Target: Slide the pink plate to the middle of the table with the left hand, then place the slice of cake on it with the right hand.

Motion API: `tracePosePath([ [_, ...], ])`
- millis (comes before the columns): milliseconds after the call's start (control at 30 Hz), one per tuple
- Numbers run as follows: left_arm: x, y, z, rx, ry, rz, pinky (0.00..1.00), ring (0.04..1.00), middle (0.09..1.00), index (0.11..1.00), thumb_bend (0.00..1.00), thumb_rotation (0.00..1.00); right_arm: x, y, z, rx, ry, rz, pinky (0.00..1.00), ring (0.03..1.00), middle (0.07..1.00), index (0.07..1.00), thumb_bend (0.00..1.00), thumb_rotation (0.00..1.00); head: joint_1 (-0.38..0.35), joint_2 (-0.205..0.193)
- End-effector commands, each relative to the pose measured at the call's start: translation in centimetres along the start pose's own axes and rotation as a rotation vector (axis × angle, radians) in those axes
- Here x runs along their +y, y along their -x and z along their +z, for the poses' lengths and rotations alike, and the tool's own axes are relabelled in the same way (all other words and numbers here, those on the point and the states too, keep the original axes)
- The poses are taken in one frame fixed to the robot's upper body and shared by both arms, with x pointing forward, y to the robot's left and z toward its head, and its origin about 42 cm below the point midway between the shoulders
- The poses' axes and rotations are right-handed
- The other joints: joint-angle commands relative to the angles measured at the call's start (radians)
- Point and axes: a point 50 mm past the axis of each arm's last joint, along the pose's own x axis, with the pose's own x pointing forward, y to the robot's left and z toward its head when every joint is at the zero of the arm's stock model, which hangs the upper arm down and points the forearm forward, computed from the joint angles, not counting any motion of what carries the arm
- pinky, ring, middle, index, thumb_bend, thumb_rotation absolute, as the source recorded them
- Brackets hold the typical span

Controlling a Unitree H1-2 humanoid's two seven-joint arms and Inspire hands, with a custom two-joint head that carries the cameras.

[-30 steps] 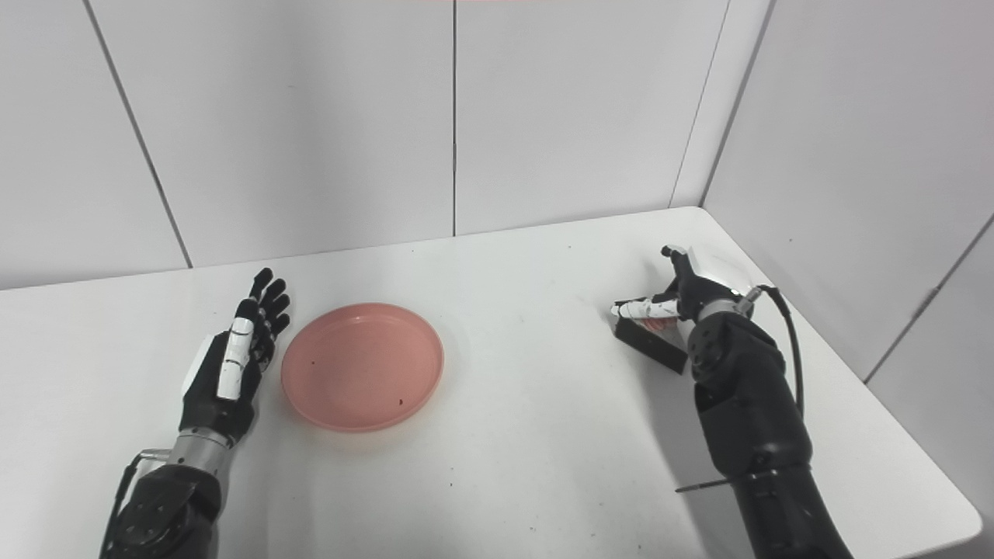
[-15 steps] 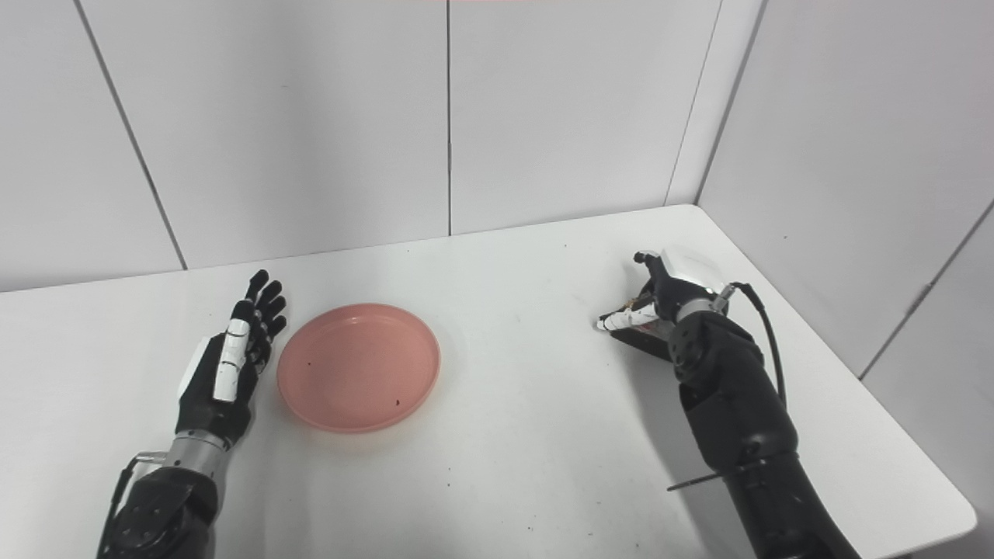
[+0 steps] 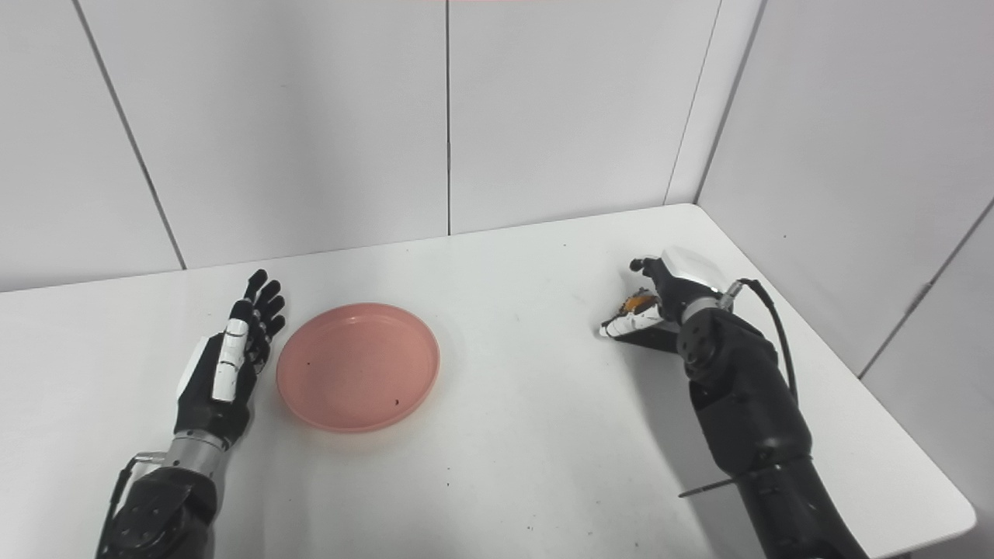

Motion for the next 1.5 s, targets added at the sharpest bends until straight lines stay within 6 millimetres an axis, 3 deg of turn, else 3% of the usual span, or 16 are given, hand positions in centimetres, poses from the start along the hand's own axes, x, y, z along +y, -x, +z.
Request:
tracePosePath([
  [0, 0.9, 4.5, -4.6, 0.138, 0.021, 0.042, 1.00, 1.000, 1.000, 1.000, 0.61, 1.00, -3.1, 0.3, 0.5, -0.012, 0.035, -0.067, 0.68, 0.797, 0.870, 0.813, 1.00, 0.27, 0.000, 0.000],
  [67, 0.9, 4.5, -4.6, 0.139, 0.020, 0.039, 1.00, 1.000, 1.000, 1.000, 0.62, 1.00, -3.2, 0.2, 0.4, -0.004, 0.043, -0.050, 0.70, 0.774, 0.815, 0.798, 0.99, 0.24, 0.001, 0.004],
  [100, 0.9, 4.5, -4.6, 0.139, 0.018, 0.040, 1.00, 1.000, 1.000, 1.000, 0.62, 1.00, -3.2, 0.2, 0.5, 0.000, 0.056, -0.038, 0.66, 0.692, 0.722, 0.790, 0.98, 0.23, 0.001, 0.004],
  [200, 0.9, 4.5, -4.6, 0.139, 0.017, 0.041, 1.00, 1.000, 1.000, 1.000, 0.62, 1.00, -3.3, 0.2, 0.4, 0.004, 0.067, -0.021, 0.63, 0.629, 0.658, 0.774, 0.96, 0.22, 0.003, 0.006],
  [333, 0.9, 4.5, -4.6, 0.141, 0.012, 0.041, 1.00, 1.000, 1.000, 1.000, 0.62, 1.00, -3.3, 0.1, 0.2, 0.011, 0.056, -0.009, 0.60, 0.617, 0.649, 0.735, 0.96, 0.17, 0.002, 0.006],
  [400, 0.8, 4.4, -4.5, 0.140, 0.014, 0.044, 1.00, 1.000, 1.000, 1.000, 0.61, 1.00, -3.3, 0.2, 0.1, 0.017, 0.069, -0.003, 0.72, 0.698, 0.675, 0.717, 0.97, 0.17, 0.002, 0.006],
  [500, 0.9, 4.5, -4.6, 0.138, 0.011, 0.040, 1.00, 1.000, 1.000, 1.000, 0.61, 1.00, -3.2, 0.2, 0.0, 0.028, 0.094, -0.007, 0.72, 0.702, 0.689, 0.698, 0.94, 0.14, 0.003, 0.005],
  [533, 0.9, 4.5, -4.6, 0.137, 0.009, 0.039, 1.00, 1.000, 1.000, 1.000, 0.61, 1.00, -3.2, 0.1, -0.1, 0.032, 0.105, -0.015, 0.61, 0.643, 0.657, 0.671, 0.91, 0.12, 0.003, 0.005],
  [567, 0.9, 4.5, -4.7, 0.139, 0.008, 0.037, 1.00, 1.000, 1.000, 1.000, 0.61, 1.00, -3.0, 0.1, -0.1, 0.038, 0.106, -0.035, 0.59, 0.628, 0.649, 0.664, 0.91, 0.12, 0.003, 0.005],
  [600, 0.9, 4.5, -4.7, 0.141, 0.007, 0.036, 1.00, 1.000, 1.000, 1.000, 0.61, 1.00, -2.9, 0.0, -0.2, 0.041, 0.106, -0.049, 0.45, 0.510, 0.549, 0.637, 0.71, 0.05, 0.003, 0.005],
  [667, 0.9, 4.5, -4.7, 0.144, 0.017, 0.044, 1.00, 1.000, 1.000, 1.000, 0.61, 1.00, -2.7, -0.2, -0.1, 0.048, 0.082, -0.104, 0.30, 0.358, 0.493, 0.560, 0.59, 0.01, 0.006, 0.005],
  [767, 0.8, 4.5, -4.7, 0.144, 0.023, 0.043, 1.00, 1.000, 1.000, 1.000, 0.61, 1.00, -2.6, -0.1, 0.0, 0.042, 0.061, -0.146, 0.17, 0.230, 0.471, 0.494, 0.54, 0.00, 0.007, 0.005],
  [967, 0.7, 4.6, -4.7, 0.141, 0.012, 0.042, 1.00, 1.000, 1.000, 1.000, 0.61, 1.00, -2.8, 0.2, 0.3, -0.010, -0.015, -0.201, 0.23, 0.286, 0.405, 0.505, 0.53, 0.00, 0.011, 0.004],
  [1133, 0.6, 4.6, -4.8, 0.146, 0.002, 0.042, 1.00, 1.000, 1.000, 1.000, 0.61, 1.00, -2.7, 0.4, 0.5, -0.056, -0.068, -0.257, 0.27, 0.339, 0.432, 0.511, 0.53, 0.00, 0.016, 0.004],
  [1300, 0.2, 4.7, -4.9, 0.136, -0.023, 0.048, 1.00, 1.000, 1.000, 1.000, 0.60, 1.00, -2.6, 0.5, 0.8, -0.126, -0.137, -0.316, 0.24, 0.299, 0.404, 0.516, 0.52, 0.00, 0.043, 0.002],
  [1467, -0.4, 4.9, -5.1, 0.127, -0.022, 0.065, 0.99, 1.000, 1.000, 1.000, 0.59, 1.00, -2.2, 0.8, 1.1, -0.226, -0.173, -0.343, 0.18, 0.240, 0.469, 0.482, 0.53, 0.00, 0.090, -0.012],
])
